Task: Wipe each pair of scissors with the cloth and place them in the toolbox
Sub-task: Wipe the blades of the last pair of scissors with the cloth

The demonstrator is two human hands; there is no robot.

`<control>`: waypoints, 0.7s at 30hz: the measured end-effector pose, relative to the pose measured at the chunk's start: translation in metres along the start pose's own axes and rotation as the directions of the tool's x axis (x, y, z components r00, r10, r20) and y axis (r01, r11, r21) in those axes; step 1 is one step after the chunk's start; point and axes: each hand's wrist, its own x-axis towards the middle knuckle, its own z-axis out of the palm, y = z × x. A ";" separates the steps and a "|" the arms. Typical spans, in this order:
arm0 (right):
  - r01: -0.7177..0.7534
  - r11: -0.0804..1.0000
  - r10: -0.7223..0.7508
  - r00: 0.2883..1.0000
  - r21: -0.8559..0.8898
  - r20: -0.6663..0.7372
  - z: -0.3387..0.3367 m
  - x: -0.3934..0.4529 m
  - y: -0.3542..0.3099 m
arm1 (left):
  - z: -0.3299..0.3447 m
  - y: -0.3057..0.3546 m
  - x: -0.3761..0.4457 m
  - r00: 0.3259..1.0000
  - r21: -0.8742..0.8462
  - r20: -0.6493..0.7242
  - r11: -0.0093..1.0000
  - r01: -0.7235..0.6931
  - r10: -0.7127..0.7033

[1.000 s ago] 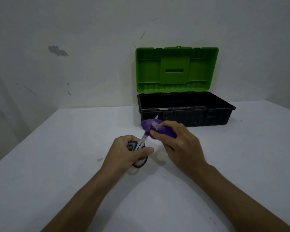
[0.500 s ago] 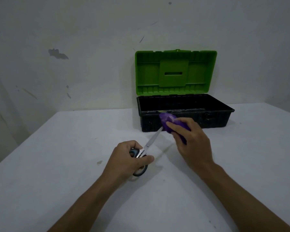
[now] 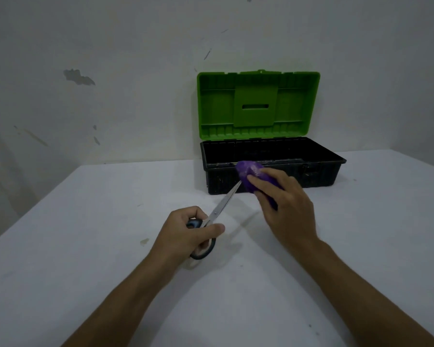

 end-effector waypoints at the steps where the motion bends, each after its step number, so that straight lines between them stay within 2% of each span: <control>1: 0.006 1.000 -0.006 1.000 0.001 -0.007 0.000 -0.002 0.001 | 0.001 0.001 0.000 0.998 -0.081 0.030 0.995 0.060 -0.058; 4: 0.139 0.987 -0.137 0.990 0.082 -0.030 -0.002 -0.003 -0.016 | 0.003 0.003 -0.002 0.972 -0.308 0.094 0.923 0.233 -0.214; 8: 0.297 0.943 -0.303 0.953 0.152 0.018 0.004 -0.008 -0.043 | 0.010 0.003 -0.008 0.935 -0.388 0.236 0.856 0.341 -0.266; 10: 0.256 0.953 -0.264 0.964 0.163 0.025 0.005 -0.006 -0.036 | 0.008 0.003 -0.008 0.922 -0.389 0.275 0.846 0.365 -0.271; 16: 0.016 0.993 -0.017 1.000 0.118 0.007 0.001 -0.002 0.007 | 0.010 0.005 -0.007 0.920 -0.337 0.305 0.876 0.345 -0.245; 18: 0.049 0.984 -0.051 0.999 0.170 0.010 -0.003 -0.003 0.000 | 0.011 0.005 -0.006 0.925 -0.387 0.288 0.853 0.350 -0.249; 21: 0.181 0.946 -0.211 0.974 0.267 0.086 -0.004 -0.010 -0.024 | 0.005 0.006 -0.005 0.930 -0.447 0.260 0.821 0.355 -0.261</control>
